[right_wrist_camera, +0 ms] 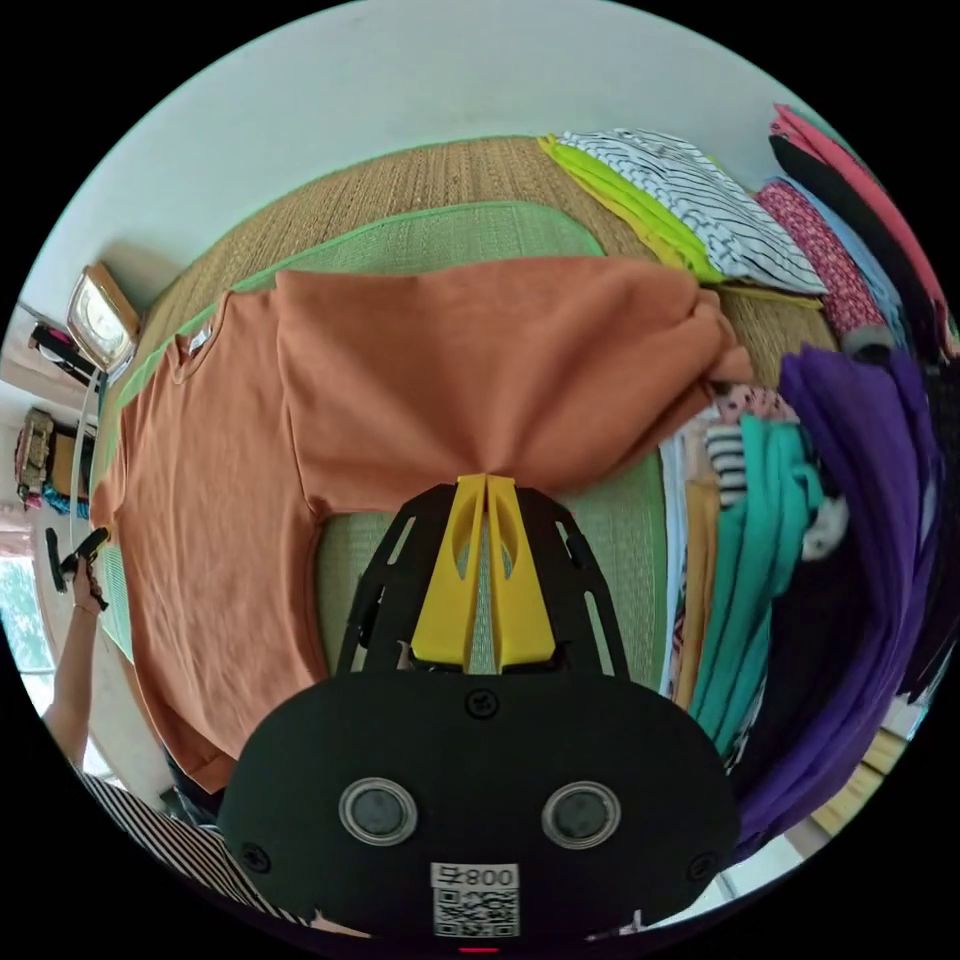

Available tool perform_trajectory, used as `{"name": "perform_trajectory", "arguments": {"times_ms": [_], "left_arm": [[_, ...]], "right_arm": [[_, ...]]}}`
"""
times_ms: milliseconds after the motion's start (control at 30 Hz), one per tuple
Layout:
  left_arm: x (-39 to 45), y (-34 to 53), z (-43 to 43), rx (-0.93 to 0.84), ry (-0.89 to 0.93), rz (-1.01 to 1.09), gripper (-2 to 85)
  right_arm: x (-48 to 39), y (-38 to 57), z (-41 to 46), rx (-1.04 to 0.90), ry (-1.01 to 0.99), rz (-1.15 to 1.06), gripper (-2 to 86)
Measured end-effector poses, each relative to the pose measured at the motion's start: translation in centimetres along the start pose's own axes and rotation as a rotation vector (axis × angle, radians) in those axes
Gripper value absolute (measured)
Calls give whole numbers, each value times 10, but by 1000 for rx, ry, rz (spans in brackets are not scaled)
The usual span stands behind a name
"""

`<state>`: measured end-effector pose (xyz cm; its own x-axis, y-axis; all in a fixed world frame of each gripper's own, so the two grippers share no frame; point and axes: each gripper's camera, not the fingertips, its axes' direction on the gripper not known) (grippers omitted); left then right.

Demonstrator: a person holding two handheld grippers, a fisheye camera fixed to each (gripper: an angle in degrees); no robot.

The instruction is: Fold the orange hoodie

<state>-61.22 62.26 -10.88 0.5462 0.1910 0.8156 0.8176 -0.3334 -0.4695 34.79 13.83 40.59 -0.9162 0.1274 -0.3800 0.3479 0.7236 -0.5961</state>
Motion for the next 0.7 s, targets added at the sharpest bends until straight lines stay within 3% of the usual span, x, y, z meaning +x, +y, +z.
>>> {"name": "perform_trajectory", "arguments": {"times_ms": [200,333,467,700], "left_arm": [[26,4,11,48,-13,-31,1],[84,-13,-4,209,70,116,2],[166,-59,29,188,259,330,2],[267,-135,128,76,243,434,2]], "right_arm": [[-4,50,-13,23,14,99,0],[-25,53,-51,170,-76,35,0],[-83,-12,-64,208,-154,-180,1],[-126,-120,-6,59,-64,-254,1]]}}
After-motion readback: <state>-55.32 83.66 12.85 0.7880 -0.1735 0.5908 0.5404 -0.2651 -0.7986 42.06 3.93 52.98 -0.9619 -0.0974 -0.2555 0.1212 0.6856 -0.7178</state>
